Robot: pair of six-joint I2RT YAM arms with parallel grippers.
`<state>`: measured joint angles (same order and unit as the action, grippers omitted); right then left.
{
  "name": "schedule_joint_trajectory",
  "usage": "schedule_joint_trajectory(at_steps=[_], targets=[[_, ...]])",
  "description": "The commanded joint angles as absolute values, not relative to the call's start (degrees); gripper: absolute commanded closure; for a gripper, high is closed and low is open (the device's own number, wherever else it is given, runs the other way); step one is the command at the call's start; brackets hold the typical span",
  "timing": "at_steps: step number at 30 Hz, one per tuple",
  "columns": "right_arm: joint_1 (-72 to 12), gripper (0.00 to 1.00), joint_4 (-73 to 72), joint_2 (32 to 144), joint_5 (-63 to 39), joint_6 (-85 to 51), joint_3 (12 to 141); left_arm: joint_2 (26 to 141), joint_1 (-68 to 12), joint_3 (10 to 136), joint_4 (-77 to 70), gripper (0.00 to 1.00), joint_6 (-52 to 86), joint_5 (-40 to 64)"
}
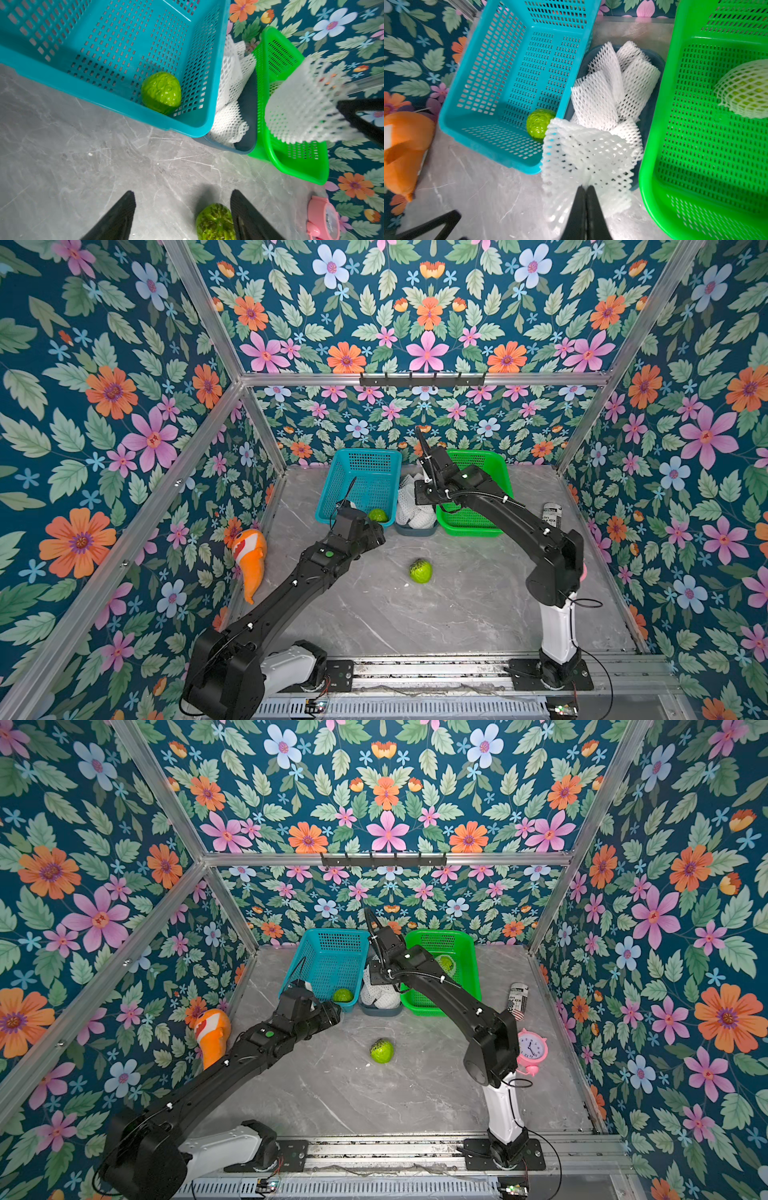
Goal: Sleeve custard apples in foam nets
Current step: Pick up the foam net from the storage box, then open the foam net.
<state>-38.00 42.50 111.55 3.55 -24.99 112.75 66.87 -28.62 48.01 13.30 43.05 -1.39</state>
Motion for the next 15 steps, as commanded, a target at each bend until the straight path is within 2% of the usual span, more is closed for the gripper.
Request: schedule_joint_trajectory(at_steps=[1, 8, 15], targets=[[-36.71, 1.0, 33.99, 105.68, -2.77, -28.08, 106.33, 65.5, -27.72, 47.11, 6.92, 0.25, 42.72, 2.02], [-29.21, 1.0, 15.99, 89.95, -20.98, -37.55, 87.97, 63.66, -25.39, 44.0, -7.13, 0.2, 45.47, 11.14], [-24.87, 1.0, -0.44, 80.62, -33.9, -49.67, 76.49, 65.26, -24.97, 40.96, -31.55, 0.17, 53.17, 23.46]])
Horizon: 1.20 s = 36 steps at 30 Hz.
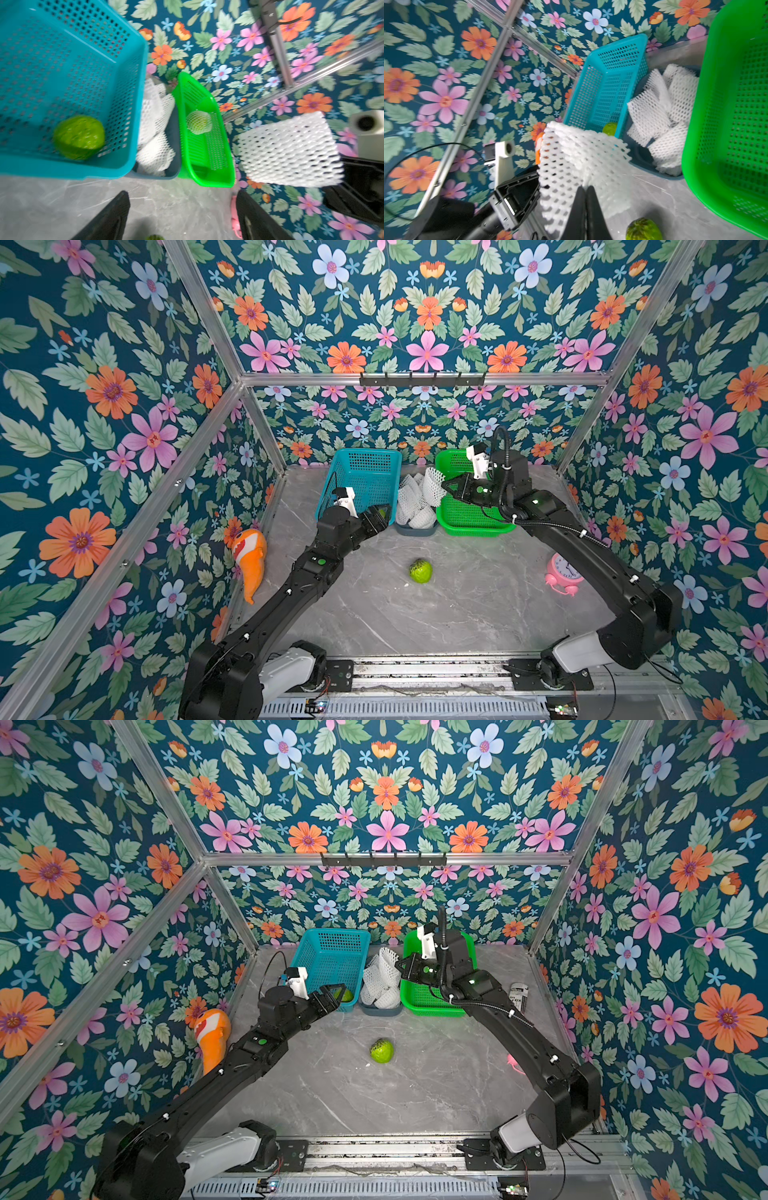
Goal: Sleeve custard apples in foam nets
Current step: Open the foam net.
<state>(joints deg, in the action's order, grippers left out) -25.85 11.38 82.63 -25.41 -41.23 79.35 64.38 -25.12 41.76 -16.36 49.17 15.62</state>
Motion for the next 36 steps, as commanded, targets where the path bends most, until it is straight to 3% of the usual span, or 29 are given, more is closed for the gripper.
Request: schedule_joint_trajectory(at_steps=[1, 11, 25, 30, 36], targets=[[-24.51, 1.0, -3.24, 79.9, -35.14, -51.5, 75.13, 66.0, -24.96, 40.46, -35.52, 0.17, 54.28, 25.41], [-23.73, 1.0, -22.77, 78.31, -43.15, -66.22, 68.35, 75.6, -25.13, 37.36, -73.93, 0.17, 73.06, 37.0], [-24.51, 1.0, -26.89, 80.33, -45.53, -70.25, 68.28, 77.61, -26.72, 39.21, -75.99, 0.15, 74.4, 38.85], [-24.73, 1.0, -25.68, 80.03, -45.29, -69.04, 67.84, 77.11, -26.81, 38.85, -75.69, 0.24, 74.06, 38.43], [-24.65, 1.0, -21.92, 79.06, -44.65, -65.92, 68.3, 76.3, -26.74, 38.2, -73.28, 0.45, 72.88, 38.14]])
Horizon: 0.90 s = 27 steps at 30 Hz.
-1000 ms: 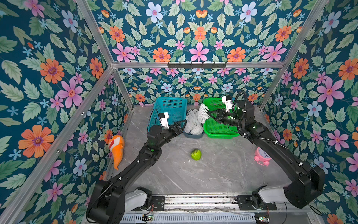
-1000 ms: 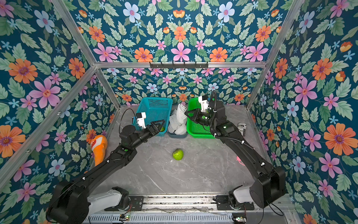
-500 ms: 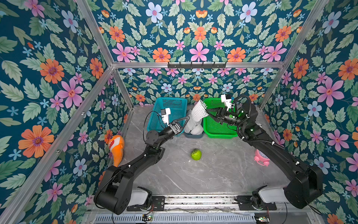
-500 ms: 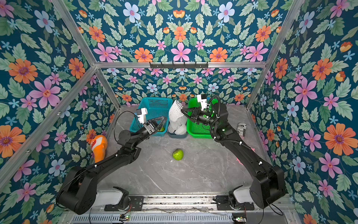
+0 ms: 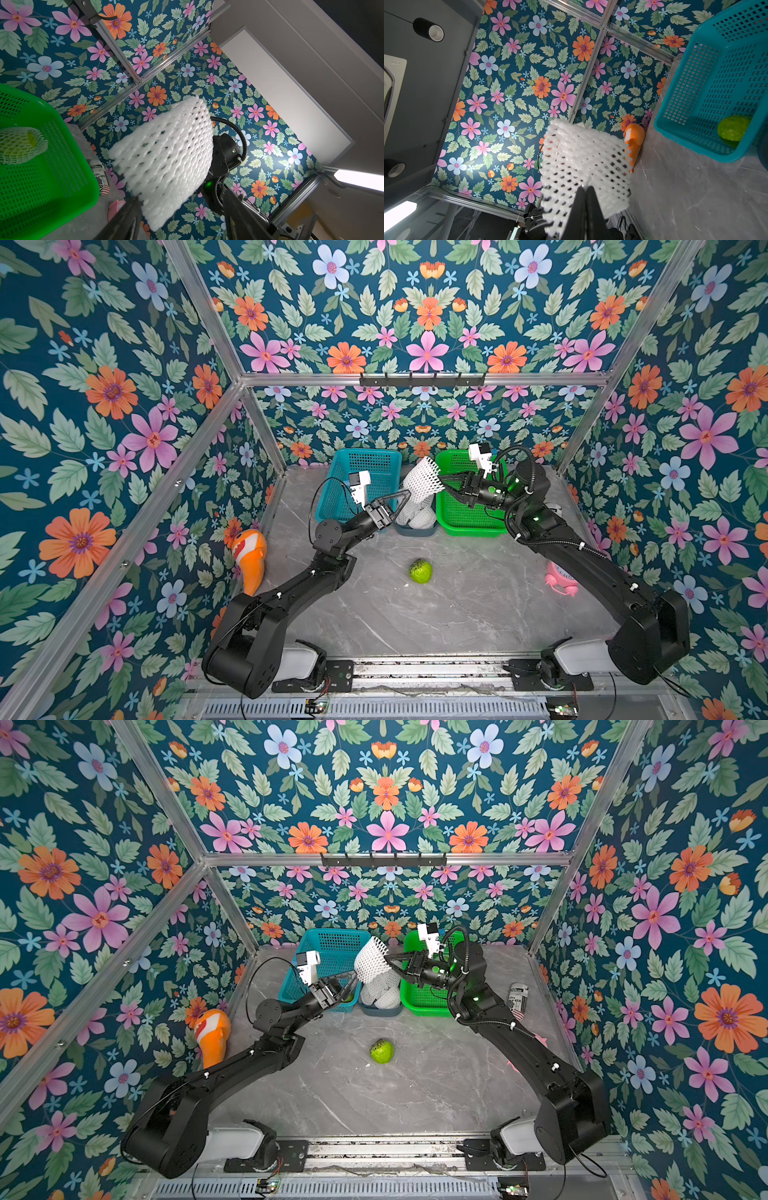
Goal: Sleeve custard apples in foam nets
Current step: Open the foam net.
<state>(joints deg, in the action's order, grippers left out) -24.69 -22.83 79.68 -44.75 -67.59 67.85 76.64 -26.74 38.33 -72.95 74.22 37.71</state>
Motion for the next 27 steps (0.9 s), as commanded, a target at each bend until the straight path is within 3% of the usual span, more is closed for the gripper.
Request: schedule_joint_trajectory(at_steps=[1, 7, 9, 12, 17, 20, 22, 27], targets=[[-24.7, 1.0, -21.14, 78.92, -44.52, -65.34, 68.38, 76.31, -26.72, 38.3, -73.01, 0.49, 72.71, 38.32], [-24.86, 1.0, -16.58, 78.55, -44.37, -61.91, 68.79, 76.41, -26.73, 38.06, -71.1, 0.78, 71.95, 38.84], [-25.35, 1.0, -14.88, 78.7, -44.46, -60.77, 68.98, 76.54, -26.74, 38.14, -71.41, 0.81, 71.89, 39.03], [-25.56, 1.0, -14.18, 78.69, -44.39, -60.23, 68.36, 76.89, -26.72, 38.46, -71.69, 1.0, 71.98, 39.16], [-25.53, 1.0, -12.02, 78.53, -44.9, -57.85, 69.09, 77.51, -26.72, 37.73, -73.19, 1.0, 73.03, 38.96], [-24.18, 0.64, -10.68, 77.77, -44.4, -57.55, 68.42, 78.49, -26.41, 36.91, -77.25, 1.0, 75.72, 38.09], [-22.92, 0.48, -11.87, 76.82, -43.5, -58.34, 66.7, 79.64, -26.04, 36.61, -81.63, 1.0, 78.33, 37.55], [-21.92, 0.37, -15.93, 75.16, -41.71, -59.84, 62.39, 85.32, -24.84, 37.91, -96.57, 1.0, 87.72, 36.35]])
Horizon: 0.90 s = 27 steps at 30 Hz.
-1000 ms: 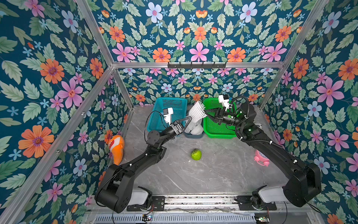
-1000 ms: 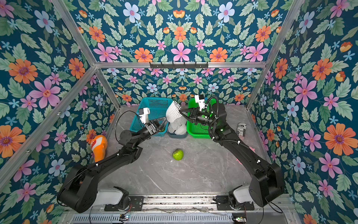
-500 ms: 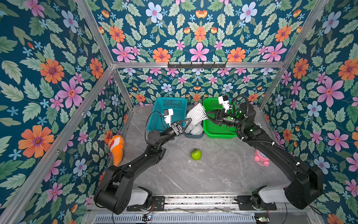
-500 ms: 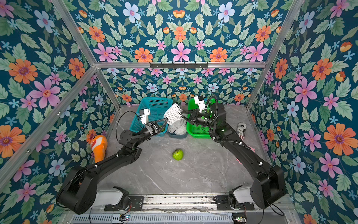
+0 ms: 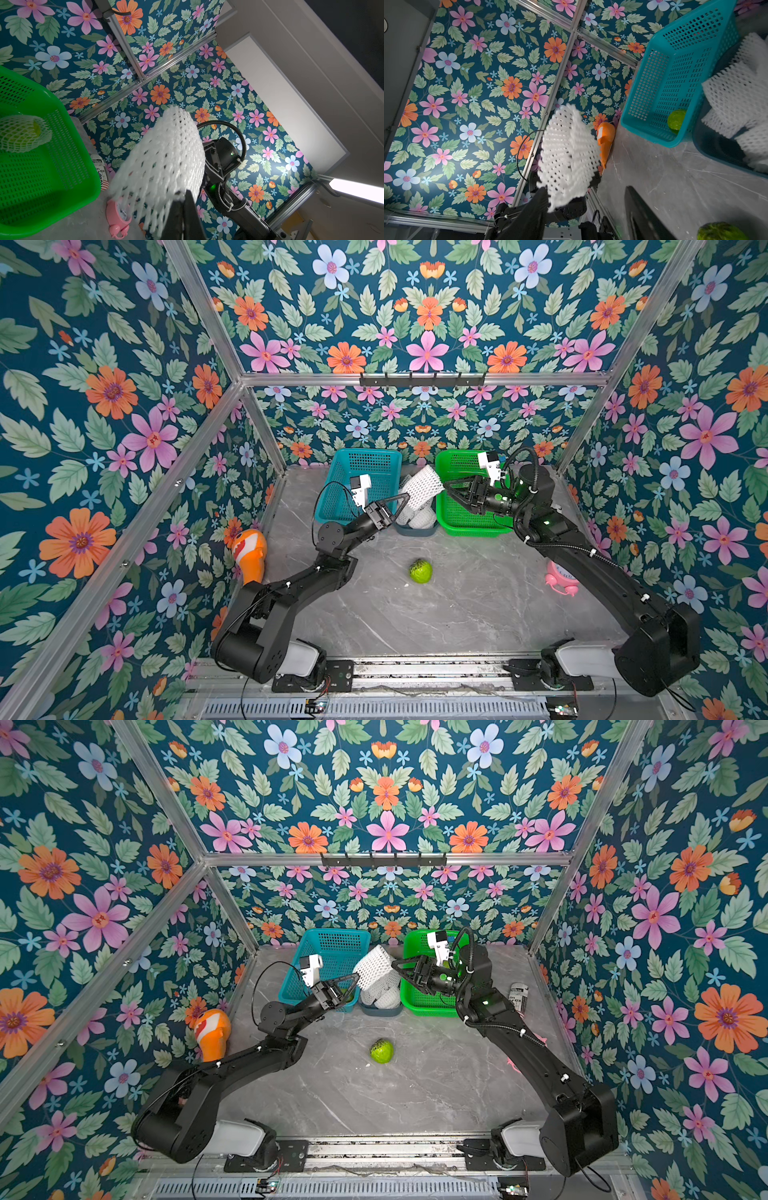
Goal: Sleeve custard apples in foam nets
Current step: Open the foam net.
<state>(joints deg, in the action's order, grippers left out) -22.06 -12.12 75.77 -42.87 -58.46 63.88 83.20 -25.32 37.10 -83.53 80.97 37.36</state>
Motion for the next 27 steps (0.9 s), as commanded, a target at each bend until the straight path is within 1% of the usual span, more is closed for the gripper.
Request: schedule_joint_trajectory(at_steps=[1, 3, 8, 12, 14, 18, 22, 27], targets=[[-21.89, 0.35, -17.48, 75.06, -41.66, -60.98, 61.41, 86.4, -24.64, 38.37, -98.63, 1.0, 89.72, 35.72], [-21.88, 0.31, -25.91, 75.75, -42.28, -65.69, 58.39, 86.71, -24.54, 39.75, -98.61, 1.0, 89.65, 35.64], [-22.15, 0.3, -45.89, 81.08, -43.46, -77.41, 55.47, 85.71, -24.52, 42.82, -98.61, 1.0, 89.97, 35.78], [-23.89, 0.33, -62.63, 87.94, -42.67, -87.86, 57.23, 85.0, -24.54, 44.72, -98.54, 1.0, 90.1, 36.05], [-25.21, 0.36, -69.0, 91.45, -42.0, -92.11, 59.43, 84.73, -24.52, 45.13, -98.61, 1.0, 89.71, 35.95], [-28.19, 0.4, -76.13, 98.14, -41.18, -98.29, 65.2, 84.37, -24.52, 45.92, -98.57, 1.0, 88.78, 35.95], [-29.87, 0.4, -81.24, 101.68, -40.23, -103.45, 68.94, 84.53, -24.45, 46.96, -98.61, 1.0, 88.25, 36.12], [-31.91, 0.39, -81.68, 103.76, -41.91, -105.79, 72.0, 85.18, -24.43, 47.98, -98.57, 1.0, 87.78, 36.38]])
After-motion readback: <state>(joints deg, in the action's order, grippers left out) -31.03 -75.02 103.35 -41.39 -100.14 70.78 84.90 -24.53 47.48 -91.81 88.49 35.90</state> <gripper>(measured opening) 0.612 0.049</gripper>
